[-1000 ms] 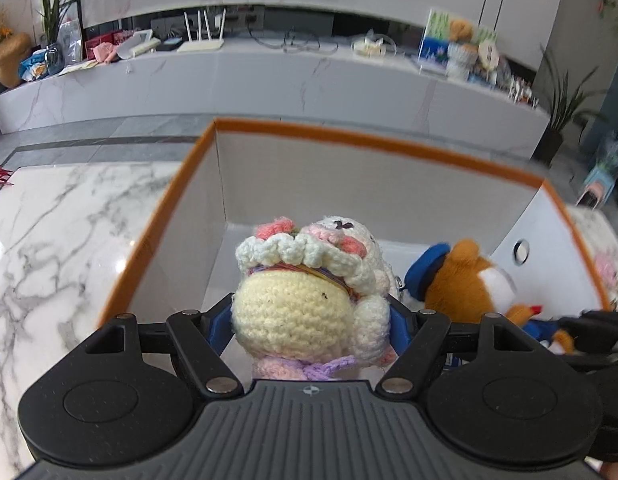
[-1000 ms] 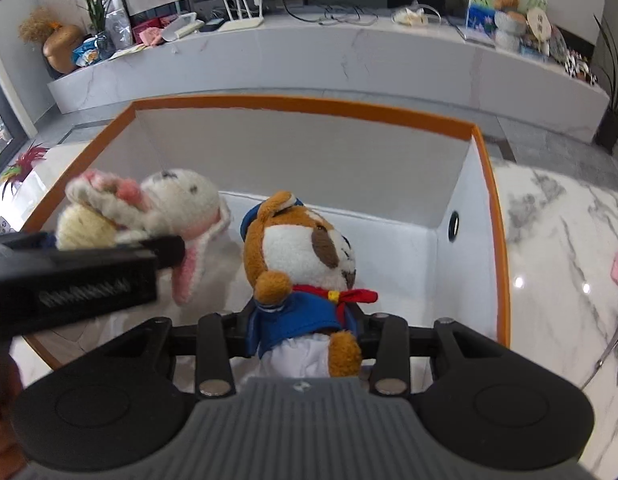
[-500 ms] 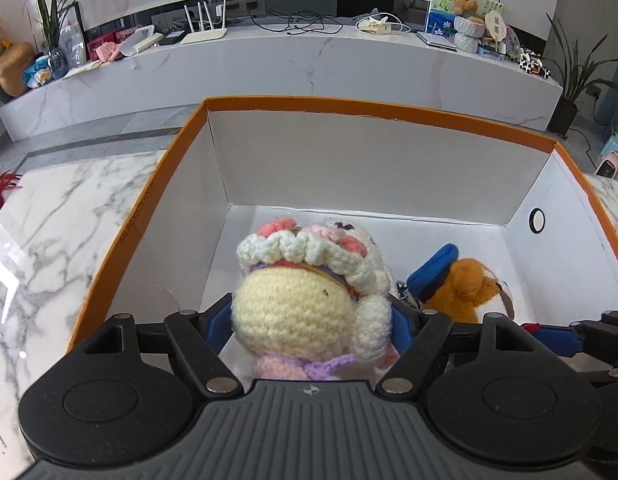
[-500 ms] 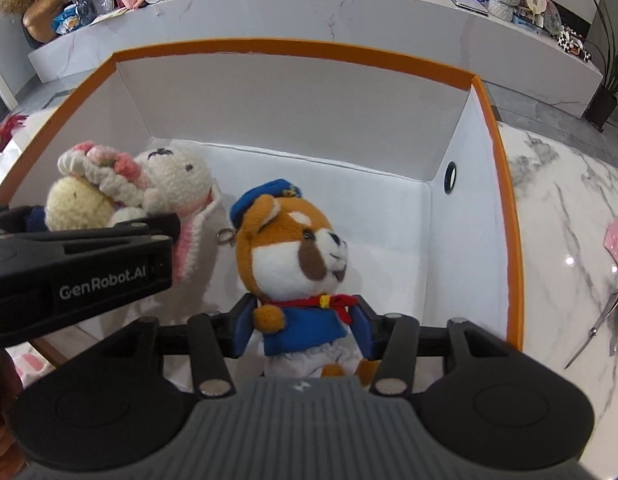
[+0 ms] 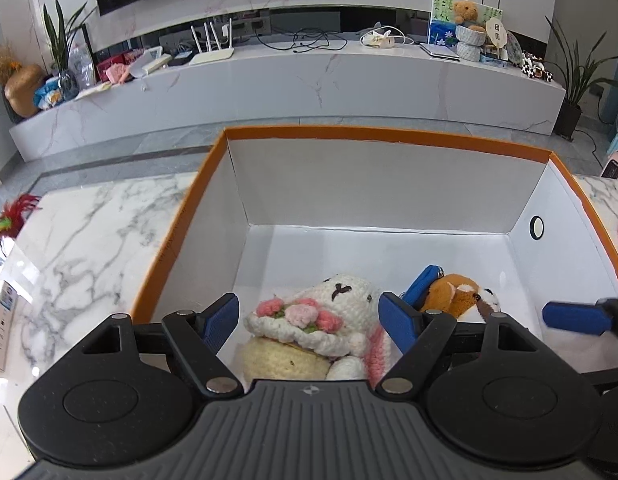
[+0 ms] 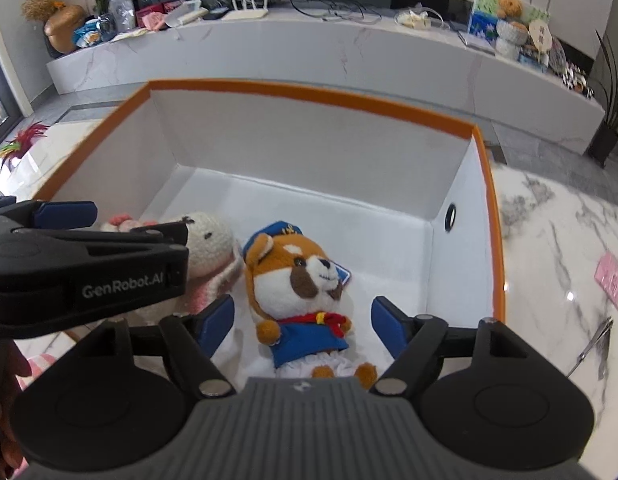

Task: Organize objects
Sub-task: 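Carry both plushes over the orange box and open both grippers to drop them, then withdraw both grippers from the box toward the remaining items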

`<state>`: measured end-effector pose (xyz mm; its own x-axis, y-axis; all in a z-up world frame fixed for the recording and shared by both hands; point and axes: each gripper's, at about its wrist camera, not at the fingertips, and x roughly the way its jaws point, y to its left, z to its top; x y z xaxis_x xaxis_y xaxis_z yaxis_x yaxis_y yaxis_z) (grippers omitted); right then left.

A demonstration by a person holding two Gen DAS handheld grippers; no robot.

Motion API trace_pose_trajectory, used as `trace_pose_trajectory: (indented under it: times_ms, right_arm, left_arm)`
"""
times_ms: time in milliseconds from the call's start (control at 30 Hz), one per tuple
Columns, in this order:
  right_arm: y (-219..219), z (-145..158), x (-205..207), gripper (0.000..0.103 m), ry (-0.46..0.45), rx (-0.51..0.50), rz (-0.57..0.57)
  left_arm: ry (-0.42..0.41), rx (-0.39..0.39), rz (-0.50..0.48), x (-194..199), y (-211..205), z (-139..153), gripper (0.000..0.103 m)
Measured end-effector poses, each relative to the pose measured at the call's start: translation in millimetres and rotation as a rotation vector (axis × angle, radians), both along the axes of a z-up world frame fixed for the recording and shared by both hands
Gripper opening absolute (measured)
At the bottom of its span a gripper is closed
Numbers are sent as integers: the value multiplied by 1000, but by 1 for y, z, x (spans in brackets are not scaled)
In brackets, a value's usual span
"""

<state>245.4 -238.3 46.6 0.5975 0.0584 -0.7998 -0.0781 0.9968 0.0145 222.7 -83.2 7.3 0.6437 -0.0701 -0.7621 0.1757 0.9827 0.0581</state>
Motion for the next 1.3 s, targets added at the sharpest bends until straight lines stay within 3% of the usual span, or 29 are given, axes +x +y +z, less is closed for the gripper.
trace_pose_trajectory:
  times_ms: [133,833,1300]
  right_arm:
    - [6,8,-6,91,-39,-62,6]
    - [7,53,-79,95,-160,-106,63]
    - [16,58,-130,96,-161,-144,124]
  left_arm:
    - [-22,-14,-3,-5,3,8,91]
    - [-105,25,-48,-61,14,33,91]
    - [-129,77,-89,-102,22,37,91]
